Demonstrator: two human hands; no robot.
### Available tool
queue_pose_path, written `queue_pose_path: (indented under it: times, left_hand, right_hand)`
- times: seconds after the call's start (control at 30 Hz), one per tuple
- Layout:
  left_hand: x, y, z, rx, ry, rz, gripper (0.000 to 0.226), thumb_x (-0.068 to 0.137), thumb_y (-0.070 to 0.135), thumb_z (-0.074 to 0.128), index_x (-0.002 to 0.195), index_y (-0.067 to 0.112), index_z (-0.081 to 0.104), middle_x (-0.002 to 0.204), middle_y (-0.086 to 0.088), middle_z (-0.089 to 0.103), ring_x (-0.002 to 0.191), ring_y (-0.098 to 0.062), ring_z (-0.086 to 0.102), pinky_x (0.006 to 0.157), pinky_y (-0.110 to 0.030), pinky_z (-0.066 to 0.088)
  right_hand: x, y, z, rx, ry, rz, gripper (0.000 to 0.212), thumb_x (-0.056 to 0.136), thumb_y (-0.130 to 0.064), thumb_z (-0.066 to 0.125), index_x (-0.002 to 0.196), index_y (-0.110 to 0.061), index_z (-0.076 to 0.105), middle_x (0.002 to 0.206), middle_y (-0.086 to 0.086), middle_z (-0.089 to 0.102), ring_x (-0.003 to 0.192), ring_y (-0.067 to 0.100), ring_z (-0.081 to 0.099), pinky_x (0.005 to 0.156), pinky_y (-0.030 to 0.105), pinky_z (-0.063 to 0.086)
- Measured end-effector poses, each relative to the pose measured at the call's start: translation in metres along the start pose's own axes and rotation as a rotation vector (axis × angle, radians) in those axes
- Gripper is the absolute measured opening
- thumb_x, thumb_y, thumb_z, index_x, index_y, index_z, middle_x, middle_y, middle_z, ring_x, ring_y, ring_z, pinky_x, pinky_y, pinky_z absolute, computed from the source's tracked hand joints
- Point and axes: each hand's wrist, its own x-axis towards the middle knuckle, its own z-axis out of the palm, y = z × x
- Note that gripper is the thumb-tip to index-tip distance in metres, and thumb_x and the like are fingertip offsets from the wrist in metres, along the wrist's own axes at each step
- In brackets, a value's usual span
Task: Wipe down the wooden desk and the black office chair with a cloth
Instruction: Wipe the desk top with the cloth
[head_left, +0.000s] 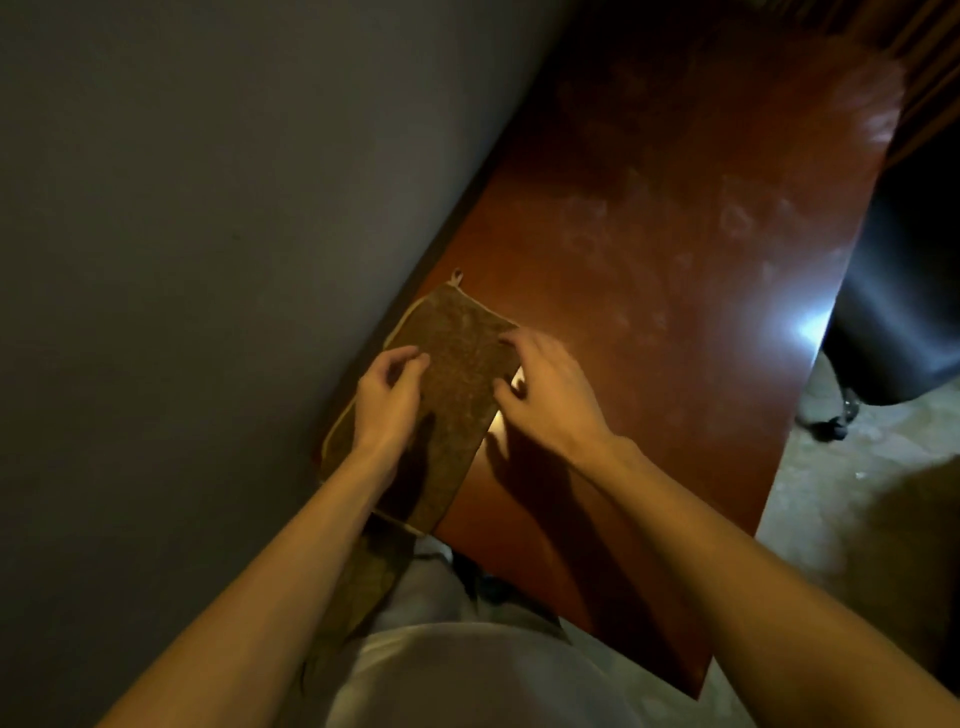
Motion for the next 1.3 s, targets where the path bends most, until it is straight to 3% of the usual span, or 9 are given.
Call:
queue_pose_path:
  times: [0.27,0.5,0.63,0.77,0.87,0.97,1.03,1.13,1.3]
  left_hand:
    - [0.027,-0.031,0.007,0.313,0.079,0.043,0.042,0.099,0.036,0.063,0.139,0.023,0.059,0.147,-0.005,0.056,0.140,-0.024,0.047,0.119,-0.048,0.035]
    - [0.044,-0.073,0.026,0.758,-0.028,0.023,0.072,0.105,0.042,0.051,0.164,0.014,0.021,0.173,-0.011,0.006,0.160,-0.024,0.001,0.127,-0.048,-0.003]
    - [0.054,-0.098,0.036,0.861,-0.073,0.121,0.082,0.104,0.049,0.050,0.165,0.012,0.010,0.173,-0.016,-0.002,0.160,-0.029,-0.006,0.125,-0.054,-0.009]
    - [0.064,-0.115,0.029,1.113,-0.156,0.389,0.089,0.098,0.065,0.033,0.165,0.010,0.012,0.172,-0.019,0.004,0.159,-0.036,0.002,0.124,-0.058,-0.006]
    - [0.093,-0.116,0.016,1.221,-0.334,0.657,0.091,0.097,0.073,0.029,0.166,0.015,0.014,0.172,-0.015,0.006,0.160,-0.032,0.003,0.126,-0.058,-0.001]
    - [0.120,-0.107,0.005,1.212,-0.526,0.836,0.089,0.098,0.076,0.025,0.166,0.020,0.012,0.174,-0.009,0.002,0.160,-0.025,-0.006,0.126,-0.061,0.002]
    - [0.119,-0.103,-0.002,1.140,-0.456,0.830,0.080,0.102,0.070,0.026,0.165,0.023,0.017,0.174,-0.007,0.006,0.160,-0.022,-0.003,0.127,-0.060,0.000]
    - [0.093,-0.110,-0.006,1.026,-0.110,0.657,0.065,0.106,0.056,0.031,0.162,0.022,0.028,0.172,-0.008,0.015,0.160,-0.024,0.007,0.127,-0.055,-0.005]
    - [0.081,-0.127,-0.002,1.188,0.052,0.448,0.071,0.105,0.058,0.024,0.165,0.022,0.020,0.172,-0.017,0.011,0.160,-0.034,0.007,0.125,-0.063,0.004]
  right_hand:
    - [0.060,0.018,0.047,-0.309,-0.292,-0.143,0.070,0.098,-0.039,0.054,0.159,-0.017,0.027,0.168,0.012,0.018,0.156,0.029,0.010,0.126,0.045,0.014]
    - [0.053,0.048,0.077,-0.363,-0.526,0.040,0.068,0.106,-0.044,0.037,0.164,-0.022,0.007,0.171,0.003,0.001,0.157,0.021,-0.001,0.126,0.044,0.010]
    - [0.034,0.056,0.079,-0.401,-0.536,0.063,0.072,0.105,-0.037,0.038,0.164,-0.024,-0.001,0.171,0.002,-0.007,0.157,0.019,-0.007,0.128,0.043,0.003]
    - [0.008,0.051,0.075,-0.456,-0.474,0.148,0.074,0.103,-0.034,0.043,0.164,-0.023,0.003,0.171,0.004,0.001,0.157,0.020,0.004,0.125,0.041,0.011]
    - [-0.018,0.034,0.079,-0.552,-0.588,0.217,0.078,0.101,-0.040,0.046,0.163,-0.016,0.005,0.168,0.012,0.011,0.153,0.027,0.022,0.115,0.039,0.032]
    - [-0.012,0.026,0.080,-0.594,-0.500,0.227,0.056,0.098,-0.041,0.047,0.148,-0.016,0.040,0.144,0.009,0.045,0.125,0.026,0.051,0.088,0.036,0.044]
    - [0.009,0.027,0.080,-0.581,-0.296,0.171,0.042,0.097,-0.037,0.049,0.133,-0.017,0.056,0.139,0.011,0.052,0.125,0.029,0.049,0.095,0.040,0.042]
    - [0.048,0.031,0.091,-0.532,-0.014,0.026,0.047,0.096,-0.030,0.053,0.138,-0.009,0.056,0.156,0.022,0.040,0.147,0.038,0.032,0.117,0.052,0.031]
    - [0.083,0.057,0.132,-0.563,-0.101,-0.128,0.070,0.101,-0.053,0.038,0.161,-0.021,0.023,0.168,0.018,0.016,0.156,0.036,0.009,0.122,0.067,0.005]
